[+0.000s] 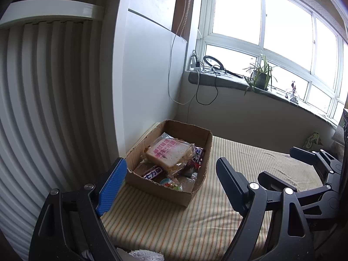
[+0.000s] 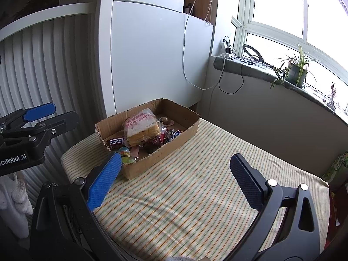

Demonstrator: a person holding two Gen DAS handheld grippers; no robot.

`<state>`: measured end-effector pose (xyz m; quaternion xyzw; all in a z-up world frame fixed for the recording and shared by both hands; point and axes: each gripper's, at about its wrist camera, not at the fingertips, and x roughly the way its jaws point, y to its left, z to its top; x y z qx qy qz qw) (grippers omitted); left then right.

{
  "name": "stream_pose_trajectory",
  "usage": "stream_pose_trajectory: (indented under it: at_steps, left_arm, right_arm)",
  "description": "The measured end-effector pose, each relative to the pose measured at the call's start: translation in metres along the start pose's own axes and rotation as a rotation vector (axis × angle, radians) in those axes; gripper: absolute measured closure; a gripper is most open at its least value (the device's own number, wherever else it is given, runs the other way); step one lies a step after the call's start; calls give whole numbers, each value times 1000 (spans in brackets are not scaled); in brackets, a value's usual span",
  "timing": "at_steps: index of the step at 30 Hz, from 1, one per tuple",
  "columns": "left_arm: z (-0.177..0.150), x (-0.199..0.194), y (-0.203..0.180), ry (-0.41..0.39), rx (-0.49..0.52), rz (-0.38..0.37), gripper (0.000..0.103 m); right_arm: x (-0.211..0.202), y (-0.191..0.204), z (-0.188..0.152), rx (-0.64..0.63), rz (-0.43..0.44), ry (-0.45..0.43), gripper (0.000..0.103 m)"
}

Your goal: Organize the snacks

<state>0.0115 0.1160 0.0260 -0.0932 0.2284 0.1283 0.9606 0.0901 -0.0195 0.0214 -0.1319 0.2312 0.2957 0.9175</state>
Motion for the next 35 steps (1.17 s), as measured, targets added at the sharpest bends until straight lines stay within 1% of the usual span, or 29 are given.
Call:
stream_pose_trajectory:
  at_steps: [10, 30, 35]
  left_arm:
    - [0, -6, -6, -8, 11, -1, 19]
    - [-5, -5, -7, -13, 15, 18, 19]
    - [-7, -2, -9, 0, 17, 19, 19]
  right_arm:
    - [-10, -2, 1, 9, -6, -21, 1]
    - [-11, -4, -5, 17, -4, -9, 1]
    - [-8, -6, -9, 20, -10, -3, 1]
